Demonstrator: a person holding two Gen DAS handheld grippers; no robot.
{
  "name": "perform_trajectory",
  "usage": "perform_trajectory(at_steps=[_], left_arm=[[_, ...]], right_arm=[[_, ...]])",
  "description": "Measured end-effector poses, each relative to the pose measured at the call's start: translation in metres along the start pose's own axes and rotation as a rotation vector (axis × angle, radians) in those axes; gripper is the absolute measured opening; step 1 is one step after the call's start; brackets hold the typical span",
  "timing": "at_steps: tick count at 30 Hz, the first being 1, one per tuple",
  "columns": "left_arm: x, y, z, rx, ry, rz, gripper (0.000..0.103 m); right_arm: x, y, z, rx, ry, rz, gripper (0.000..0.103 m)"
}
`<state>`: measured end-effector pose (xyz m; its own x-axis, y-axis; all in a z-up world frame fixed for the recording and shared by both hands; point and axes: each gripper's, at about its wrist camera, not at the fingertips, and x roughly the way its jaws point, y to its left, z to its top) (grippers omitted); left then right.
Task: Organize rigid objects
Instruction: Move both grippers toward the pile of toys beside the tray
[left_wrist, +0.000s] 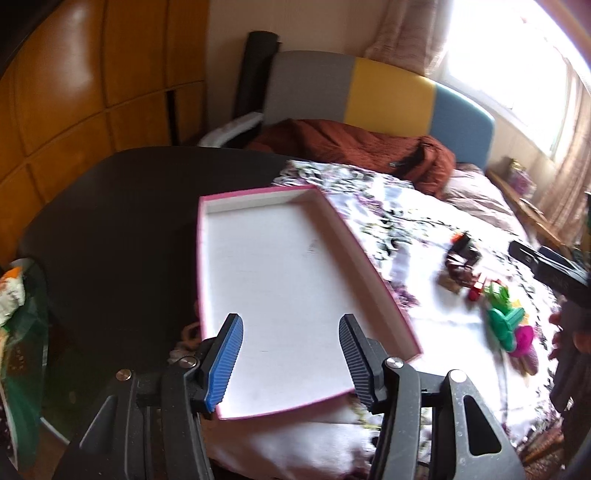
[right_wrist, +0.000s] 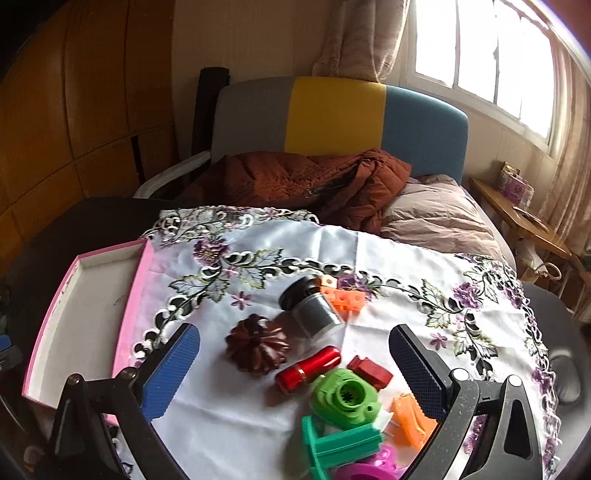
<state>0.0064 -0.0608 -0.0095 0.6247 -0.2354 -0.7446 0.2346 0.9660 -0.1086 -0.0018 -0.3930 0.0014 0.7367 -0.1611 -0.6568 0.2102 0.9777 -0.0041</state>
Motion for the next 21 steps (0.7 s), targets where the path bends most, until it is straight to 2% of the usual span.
perform_trajectory(at_steps=[4, 6, 8, 10, 14, 21], left_arm=[[0.011, -0.020, 0.000, 0.048, 0.032, -0.031, 0.055], [0.017, -0.030, -0.001, 0.080, 0.053, -0.055, 0.055], [0.022, -0.040, -0.001, 0.094, 0.072, -0.094, 0.055], [0.026, -0.051, 0.001, 0.118, 0.078, -0.108, 0.055], [0.035, -0.071, 0.005, 0.147, 0.106, -0.147, 0.055], [0.061, -0.104, 0.017, 0.174, 0.176, -0.215, 0.055]], right_arm=[[0.014, -0.048, -0.003, 0.094, 0.015, -0.040, 0.103], [0.021, -0.072, -0.011, 0.178, 0.022, -0.041, 0.103], [0.033, -0.092, -0.017, 0.278, 0.086, -0.055, 0.103], [0.034, -0.110, -0.019, 0.369, 0.082, -0.024, 0.103], [0.036, -0.123, -0.022, 0.440, 0.112, -0.049, 0.103], [0.039, -0.129, -0.027, 0.465, 0.145, -0.080, 0.103]])
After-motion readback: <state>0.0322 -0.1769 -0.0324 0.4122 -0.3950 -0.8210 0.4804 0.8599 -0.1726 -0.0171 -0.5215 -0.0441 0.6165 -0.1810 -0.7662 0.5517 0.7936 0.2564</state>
